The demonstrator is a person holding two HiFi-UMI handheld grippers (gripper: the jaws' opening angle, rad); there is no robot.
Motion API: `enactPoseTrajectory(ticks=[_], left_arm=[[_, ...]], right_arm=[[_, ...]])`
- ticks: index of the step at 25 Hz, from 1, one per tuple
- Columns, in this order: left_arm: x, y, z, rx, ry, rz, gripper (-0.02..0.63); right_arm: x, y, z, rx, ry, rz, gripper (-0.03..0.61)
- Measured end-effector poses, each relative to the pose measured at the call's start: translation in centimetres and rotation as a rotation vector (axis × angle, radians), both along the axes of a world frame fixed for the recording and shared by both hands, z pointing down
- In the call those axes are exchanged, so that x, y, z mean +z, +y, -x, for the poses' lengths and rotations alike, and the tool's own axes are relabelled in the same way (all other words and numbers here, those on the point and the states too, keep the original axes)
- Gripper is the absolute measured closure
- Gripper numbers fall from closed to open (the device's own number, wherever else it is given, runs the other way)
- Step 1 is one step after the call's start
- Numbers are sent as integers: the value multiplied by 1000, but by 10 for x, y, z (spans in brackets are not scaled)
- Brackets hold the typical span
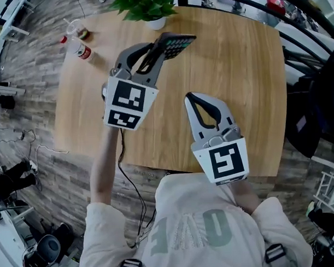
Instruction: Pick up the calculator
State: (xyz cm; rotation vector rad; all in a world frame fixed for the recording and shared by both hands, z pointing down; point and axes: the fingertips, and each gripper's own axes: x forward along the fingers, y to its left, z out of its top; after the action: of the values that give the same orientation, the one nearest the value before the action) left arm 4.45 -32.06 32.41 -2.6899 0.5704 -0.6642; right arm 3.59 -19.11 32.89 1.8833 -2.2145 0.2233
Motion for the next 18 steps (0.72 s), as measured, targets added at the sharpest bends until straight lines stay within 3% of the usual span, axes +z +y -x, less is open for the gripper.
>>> enactPoseTrajectory(ticks=[3,6,9,12,15,18], left_arm=[[-53,17,21,-180,203,-146,499],[-95,43,46,-307,344,-256,499],[-113,72,76,-461,481,-235,499],[-122,90,98,-540,592,-196,499],[-131,99,111,-554,668,-223,499],[-136,104,117,-557,688,-252,499]], right_arm=[[-32,-4,-3,33,23,-96,560],[-60,-4,-8,57,25,-187,560],[-80,-3,-12,72,11,-257,560],[-95,1,-12,69,12,-310,560],[-101,4,-7,51,26,-342,560],[-105,6,0,46,1,-362,560]])
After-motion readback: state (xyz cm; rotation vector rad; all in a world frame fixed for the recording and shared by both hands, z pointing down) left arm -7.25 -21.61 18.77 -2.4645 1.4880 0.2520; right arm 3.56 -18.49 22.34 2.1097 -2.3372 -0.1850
